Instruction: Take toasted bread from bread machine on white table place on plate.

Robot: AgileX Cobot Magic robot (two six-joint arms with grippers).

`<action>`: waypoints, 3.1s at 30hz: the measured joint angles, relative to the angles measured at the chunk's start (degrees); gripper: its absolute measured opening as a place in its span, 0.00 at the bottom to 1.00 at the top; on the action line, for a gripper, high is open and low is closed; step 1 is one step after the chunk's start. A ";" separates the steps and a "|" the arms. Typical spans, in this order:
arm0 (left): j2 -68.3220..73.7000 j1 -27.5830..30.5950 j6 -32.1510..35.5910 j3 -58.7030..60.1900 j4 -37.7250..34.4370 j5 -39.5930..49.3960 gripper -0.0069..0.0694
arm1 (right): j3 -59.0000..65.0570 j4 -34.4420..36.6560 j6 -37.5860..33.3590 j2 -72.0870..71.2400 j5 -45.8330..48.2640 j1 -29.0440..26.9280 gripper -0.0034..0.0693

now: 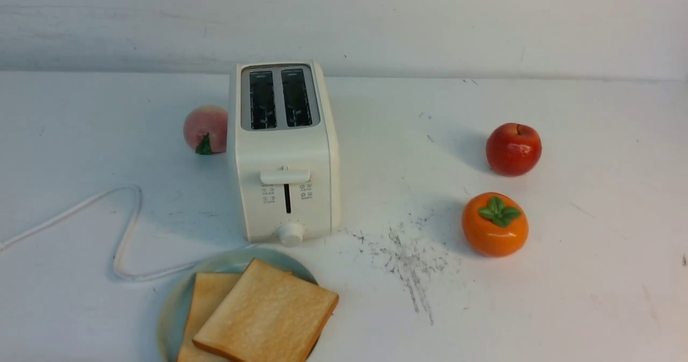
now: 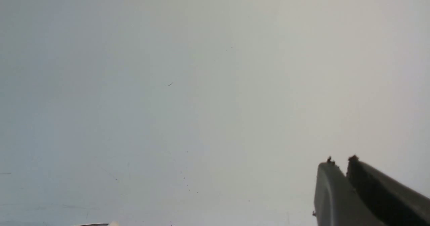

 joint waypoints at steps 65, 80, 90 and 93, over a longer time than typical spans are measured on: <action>-0.02 0.00 0.00 0.02 0.40 0.19 0.19 | 33.41 -20.58 18.38 -0.11 4.33 -0.10 0.24; -0.02 0.00 0.00 0.02 0.42 0.19 0.19 | 33.41 -20.58 18.38 -0.11 4.33 -0.10 0.26; -0.02 0.00 0.00 0.02 0.42 0.19 0.20 | 33.41 -20.58 18.38 -0.11 4.33 -0.10 0.27; -0.02 0.00 0.00 0.02 0.42 0.19 0.20 | 33.41 -20.58 18.38 -0.11 4.33 -0.10 0.27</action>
